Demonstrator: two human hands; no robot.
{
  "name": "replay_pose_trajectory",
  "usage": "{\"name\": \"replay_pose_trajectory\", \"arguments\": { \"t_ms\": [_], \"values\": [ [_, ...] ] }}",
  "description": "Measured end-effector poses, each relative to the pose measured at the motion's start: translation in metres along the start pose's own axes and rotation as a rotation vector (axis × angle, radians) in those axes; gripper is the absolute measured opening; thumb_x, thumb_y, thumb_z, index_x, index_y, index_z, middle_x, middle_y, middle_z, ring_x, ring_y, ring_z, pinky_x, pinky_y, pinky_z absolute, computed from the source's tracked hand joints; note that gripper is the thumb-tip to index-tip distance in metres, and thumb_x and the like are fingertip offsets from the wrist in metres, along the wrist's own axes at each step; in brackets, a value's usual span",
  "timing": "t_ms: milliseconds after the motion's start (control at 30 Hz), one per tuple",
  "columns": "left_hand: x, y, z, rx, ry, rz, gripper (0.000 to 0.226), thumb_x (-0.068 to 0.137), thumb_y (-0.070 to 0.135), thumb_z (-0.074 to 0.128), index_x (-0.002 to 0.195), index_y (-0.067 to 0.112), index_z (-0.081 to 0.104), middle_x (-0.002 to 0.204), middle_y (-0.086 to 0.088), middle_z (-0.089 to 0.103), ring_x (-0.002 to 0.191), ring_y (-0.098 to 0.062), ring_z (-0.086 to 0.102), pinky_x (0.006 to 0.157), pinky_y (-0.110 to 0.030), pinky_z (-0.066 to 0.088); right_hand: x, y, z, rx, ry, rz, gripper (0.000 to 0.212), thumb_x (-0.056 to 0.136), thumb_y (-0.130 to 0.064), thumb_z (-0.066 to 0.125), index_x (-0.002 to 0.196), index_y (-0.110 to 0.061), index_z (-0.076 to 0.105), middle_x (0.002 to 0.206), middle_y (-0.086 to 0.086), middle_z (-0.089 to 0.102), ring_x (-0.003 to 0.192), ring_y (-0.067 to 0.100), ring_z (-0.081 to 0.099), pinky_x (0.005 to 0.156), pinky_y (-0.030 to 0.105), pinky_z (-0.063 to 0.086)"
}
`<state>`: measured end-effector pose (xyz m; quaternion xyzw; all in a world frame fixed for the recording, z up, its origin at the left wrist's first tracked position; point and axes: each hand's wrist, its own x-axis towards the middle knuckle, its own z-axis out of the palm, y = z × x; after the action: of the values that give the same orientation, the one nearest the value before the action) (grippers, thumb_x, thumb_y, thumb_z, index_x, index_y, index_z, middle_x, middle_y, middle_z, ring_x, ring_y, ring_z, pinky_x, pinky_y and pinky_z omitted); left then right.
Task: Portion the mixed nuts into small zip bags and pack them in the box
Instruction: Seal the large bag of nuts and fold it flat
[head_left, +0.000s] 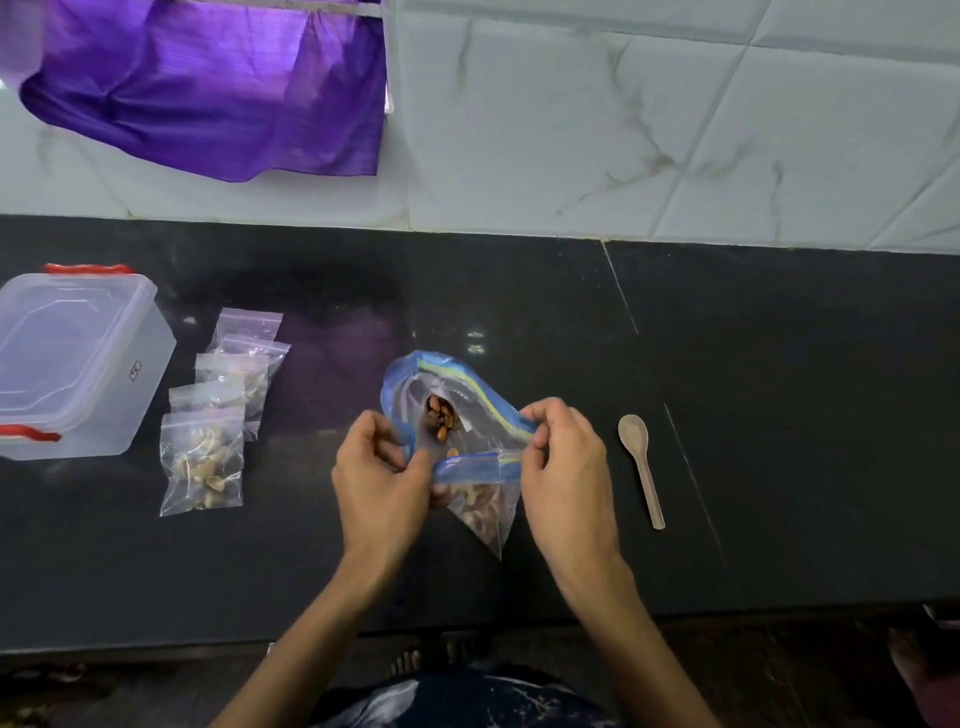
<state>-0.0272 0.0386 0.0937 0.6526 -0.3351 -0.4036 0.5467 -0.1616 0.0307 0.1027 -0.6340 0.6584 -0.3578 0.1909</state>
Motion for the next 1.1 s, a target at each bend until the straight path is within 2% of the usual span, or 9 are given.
{"name": "replay_pose_trajectory", "arguments": {
  "t_ms": [100, 200, 367, 533, 633, 733, 900, 1000, 1100],
  "values": [
    [0.000, 0.005, 0.002, -0.060, 0.018, -0.009, 0.026, 0.085, -0.006, 0.061, 0.082, 0.013, 0.044, 0.079, -0.009, 0.046, 0.041, -0.011, 0.058, 0.043, -0.027, 0.054, 0.002, 0.003, -0.004, 0.175, -0.045, 0.071, 0.021, 0.092, -0.008, 0.054, 0.107, -0.023, 0.056, 0.091, -0.008, 0.048, 0.074, 0.011, 0.058, 0.073, 0.030, 0.052],
    [-0.003, 0.011, 0.001, -0.433, -0.040, -0.318, 0.030, 0.083, 0.002, 0.068, 0.086, 0.016, 0.042, 0.079, -0.006, 0.049, 0.048, -0.011, 0.059, 0.046, -0.025, 0.055, 0.010, 0.010, -0.007, 0.805, -0.204, 0.497, 0.028, 0.084, -0.009, 0.069, 0.108, -0.018, 0.056, 0.090, 0.000, 0.053, 0.064, 0.014, 0.064, 0.067, 0.032, 0.058],
    [-0.011, 0.006, 0.003, -0.219, -0.391, -0.609, 0.024, 0.085, 0.032, 0.066, 0.087, 0.009, 0.059, 0.072, -0.004, 0.059, 0.053, -0.013, 0.061, 0.046, -0.027, 0.053, 0.009, 0.010, 0.005, 1.048, -0.184, 0.728, 0.047, 0.075, 0.007, 0.072, 0.114, -0.010, 0.052, 0.095, 0.010, 0.058, 0.074, 0.016, 0.066, 0.058, 0.023, 0.054],
    [-0.018, 0.006, 0.011, -0.069, -0.389, -0.478, 0.038, 0.095, 0.021, 0.054, 0.059, 0.010, 0.056, 0.053, -0.003, 0.060, 0.049, -0.014, 0.062, 0.051, -0.029, 0.055, 0.002, 0.004, 0.008, 0.716, -0.211, 0.621, 0.052, 0.068, 0.006, 0.073, 0.103, -0.026, 0.052, 0.084, 0.004, 0.056, 0.056, 0.005, 0.059, 0.052, 0.020, 0.048],
    [-0.025, 0.005, 0.008, 0.323, -0.347, -0.165, 0.045, 0.092, 0.026, 0.059, 0.051, 0.009, 0.062, 0.049, -0.002, 0.065, 0.049, -0.014, 0.066, 0.059, -0.033, 0.058, -0.004, -0.005, 0.005, 0.326, -0.192, 0.344, 0.044, 0.069, -0.002, 0.068, 0.096, -0.032, 0.048, 0.086, -0.010, 0.048, 0.069, 0.004, 0.053, 0.061, 0.014, 0.043],
    [-0.030, 0.016, 0.003, 0.467, -0.298, -0.008, 0.047, 0.090, 0.032, 0.056, 0.049, 0.009, 0.061, 0.048, 0.000, 0.065, 0.048, -0.012, 0.064, 0.061, -0.031, 0.056, -0.005, -0.007, 0.002, 0.202, -0.214, 0.172, 0.042, 0.074, -0.005, 0.065, 0.100, -0.034, 0.049, 0.087, -0.013, 0.041, 0.072, -0.001, 0.047, 0.058, 0.007, 0.037],
    [-0.009, 0.012, -0.014, 0.466, -0.176, -0.156, 0.052, 0.088, 0.049, 0.055, 0.057, 0.008, 0.064, 0.051, 0.001, 0.067, 0.043, -0.014, 0.063, 0.064, -0.032, 0.054, 0.000, 0.006, -0.006, 0.240, -0.214, 0.361, 0.035, 0.077, -0.030, 0.074, 0.104, -0.030, 0.050, 0.095, -0.010, 0.053, 0.077, 0.005, 0.057, 0.058, 0.014, 0.040],
    [0.005, 0.004, -0.018, 0.428, -0.243, -0.267, 0.041, 0.093, 0.028, 0.053, 0.059, 0.007, 0.062, 0.050, 0.000, 0.066, 0.042, -0.016, 0.062, 0.055, -0.029, 0.052, -0.001, 0.005, -0.010, 0.190, -0.279, 0.358, 0.031, 0.076, -0.014, 0.076, 0.098, -0.025, 0.057, 0.085, -0.009, 0.058, 0.063, -0.001, 0.054, 0.052, 0.010, 0.042],
    [-0.008, 0.009, -0.013, 0.380, -0.250, -0.131, 0.041, 0.095, 0.020, 0.049, 0.057, 0.007, 0.059, 0.050, -0.003, 0.065, 0.043, -0.018, 0.061, 0.057, -0.035, 0.053, -0.005, -0.011, -0.014, -0.018, -0.211, 0.162, 0.034, 0.077, 0.004, 0.065, 0.091, -0.026, 0.058, 0.086, -0.012, 0.054, 0.072, 0.002, 0.055, 0.061, 0.015, 0.049]
  ]
}}
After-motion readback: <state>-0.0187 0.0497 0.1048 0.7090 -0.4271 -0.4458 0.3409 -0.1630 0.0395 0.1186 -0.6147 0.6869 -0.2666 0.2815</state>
